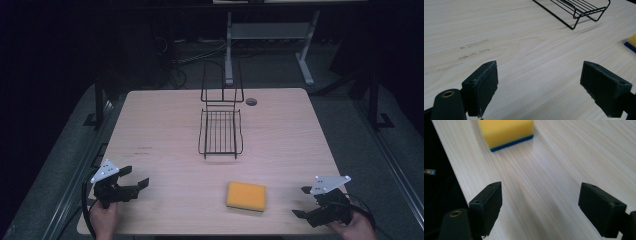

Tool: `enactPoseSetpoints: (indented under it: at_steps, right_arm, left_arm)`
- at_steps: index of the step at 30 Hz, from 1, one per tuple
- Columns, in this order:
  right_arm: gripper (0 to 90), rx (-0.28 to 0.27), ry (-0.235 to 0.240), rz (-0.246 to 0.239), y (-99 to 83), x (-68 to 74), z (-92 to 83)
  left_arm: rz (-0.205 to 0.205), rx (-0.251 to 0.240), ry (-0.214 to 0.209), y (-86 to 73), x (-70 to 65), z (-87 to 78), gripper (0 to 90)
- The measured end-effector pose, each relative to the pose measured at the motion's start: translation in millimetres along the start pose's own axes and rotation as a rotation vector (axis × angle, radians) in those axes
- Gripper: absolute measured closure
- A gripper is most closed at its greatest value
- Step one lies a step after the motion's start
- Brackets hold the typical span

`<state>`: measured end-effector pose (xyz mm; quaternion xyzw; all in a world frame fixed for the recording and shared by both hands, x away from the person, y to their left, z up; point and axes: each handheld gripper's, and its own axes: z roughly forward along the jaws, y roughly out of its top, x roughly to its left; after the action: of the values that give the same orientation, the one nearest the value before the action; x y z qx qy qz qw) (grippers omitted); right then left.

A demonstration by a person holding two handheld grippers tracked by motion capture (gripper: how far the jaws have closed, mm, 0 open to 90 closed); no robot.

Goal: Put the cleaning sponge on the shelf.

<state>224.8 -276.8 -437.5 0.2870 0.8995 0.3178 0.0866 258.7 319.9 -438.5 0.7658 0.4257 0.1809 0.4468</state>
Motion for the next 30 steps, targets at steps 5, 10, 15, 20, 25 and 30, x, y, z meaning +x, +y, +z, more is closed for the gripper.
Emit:
enactPoseSetpoints:
  at_steps: [5,10,15,20,25,30]
  right_arm:
    - [18.2,0.002,0.023,-0.043,11.7,3.7,1.4]
    - [17.0,0.006,0.036,-0.073,22.7,10.3,4.8]
    - [16.5,0.005,0.063,-0.098,33.2,16.1,10.0]
    - [16.4,0.015,0.071,-0.111,39.7,17.7,11.8]
    - [16.3,0.023,0.076,-0.135,48.3,19.0,10.7]
    - [16.1,0.029,0.082,-0.166,57.5,21.9,13.0]
  left_arm:
    - [-0.011,-0.014,0.0,-0.5,-1.1,-0.5,14.0]
    - [-0.007,-0.019,0.001,-1.3,0.0,-4.5,14.0]
    - [-0.018,-0.022,0.001,-2.1,2.6,-3.9,14.0]
    - [-0.009,-0.018,0.001,-1.2,1.7,-3.1,14.0]
    - [-0.006,-0.017,-0.001,-1.2,1.4,-3.1,14.0]
    - [-0.01,-0.019,0.001,-1.3,1.9,-4.1,14.0]
